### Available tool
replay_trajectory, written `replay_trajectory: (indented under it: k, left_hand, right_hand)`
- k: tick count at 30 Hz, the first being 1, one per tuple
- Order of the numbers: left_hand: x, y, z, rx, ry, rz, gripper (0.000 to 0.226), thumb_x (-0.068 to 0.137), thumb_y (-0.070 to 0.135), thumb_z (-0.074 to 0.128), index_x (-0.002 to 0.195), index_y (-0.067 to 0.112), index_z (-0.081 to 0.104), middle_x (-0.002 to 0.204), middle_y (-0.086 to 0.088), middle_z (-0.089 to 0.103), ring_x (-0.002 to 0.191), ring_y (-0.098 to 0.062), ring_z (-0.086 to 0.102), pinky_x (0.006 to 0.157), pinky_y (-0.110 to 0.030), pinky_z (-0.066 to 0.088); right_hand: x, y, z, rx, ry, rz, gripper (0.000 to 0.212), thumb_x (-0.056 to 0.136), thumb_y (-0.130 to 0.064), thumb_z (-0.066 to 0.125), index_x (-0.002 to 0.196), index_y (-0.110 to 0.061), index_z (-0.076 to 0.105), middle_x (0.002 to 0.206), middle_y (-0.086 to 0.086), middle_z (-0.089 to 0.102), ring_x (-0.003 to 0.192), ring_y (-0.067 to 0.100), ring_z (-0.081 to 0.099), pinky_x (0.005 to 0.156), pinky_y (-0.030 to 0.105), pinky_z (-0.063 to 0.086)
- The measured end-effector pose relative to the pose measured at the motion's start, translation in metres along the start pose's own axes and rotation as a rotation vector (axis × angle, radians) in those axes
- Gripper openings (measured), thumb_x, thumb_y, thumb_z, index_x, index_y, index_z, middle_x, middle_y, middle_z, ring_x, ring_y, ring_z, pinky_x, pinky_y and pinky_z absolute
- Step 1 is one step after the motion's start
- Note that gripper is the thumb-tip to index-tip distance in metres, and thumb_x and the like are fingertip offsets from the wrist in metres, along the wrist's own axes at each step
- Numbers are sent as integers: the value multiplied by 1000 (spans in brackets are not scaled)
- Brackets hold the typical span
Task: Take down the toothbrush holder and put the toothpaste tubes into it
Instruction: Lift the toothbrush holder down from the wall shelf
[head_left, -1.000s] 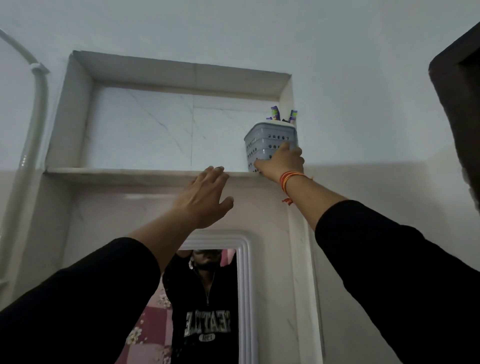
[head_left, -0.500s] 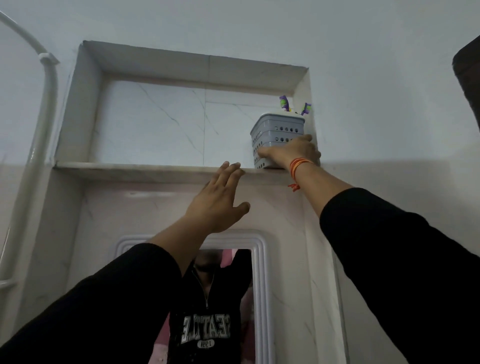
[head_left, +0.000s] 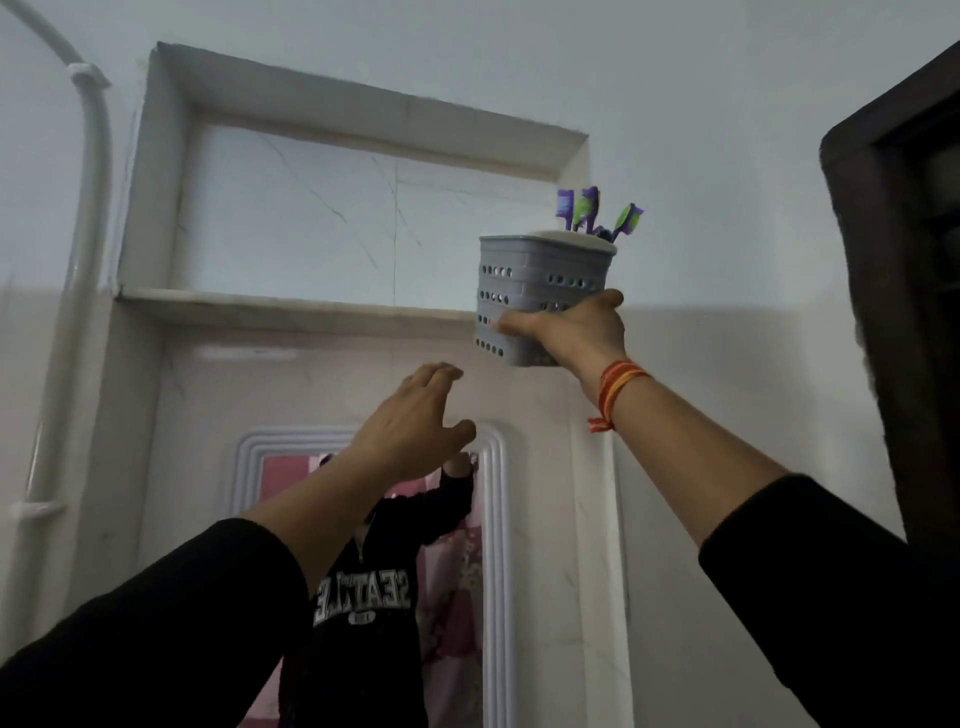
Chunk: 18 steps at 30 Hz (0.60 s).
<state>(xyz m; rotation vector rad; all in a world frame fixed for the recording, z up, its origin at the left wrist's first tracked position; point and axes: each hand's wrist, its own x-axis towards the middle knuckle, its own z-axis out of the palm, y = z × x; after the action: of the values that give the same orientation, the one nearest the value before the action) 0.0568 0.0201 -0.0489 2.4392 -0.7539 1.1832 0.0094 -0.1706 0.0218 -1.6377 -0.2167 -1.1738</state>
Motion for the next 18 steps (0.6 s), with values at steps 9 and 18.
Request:
replay_trajectory:
  k: [9,18]
  left_hand:
    - [-162,-8,70,-301,-200,-155,47,86,30,64,132,23,56,133,2,55,121,-18,54,103,-40,49]
    - [-321,-38,175,-323,-515,-434,52,91,34,66,139,16,56,144,-4,55,132,-21,53,109,-34,44]
  right_hand:
    - [-179,111,4,-109,-51,142,109,42,-46,98,123,-8,36,111,-6,55,97,11,55,80,24,49]
    - [-372,261,11,-198,-125,322,125,27,-51,99,129,-12,38,128,4,56,113,19,60,87,30,54]
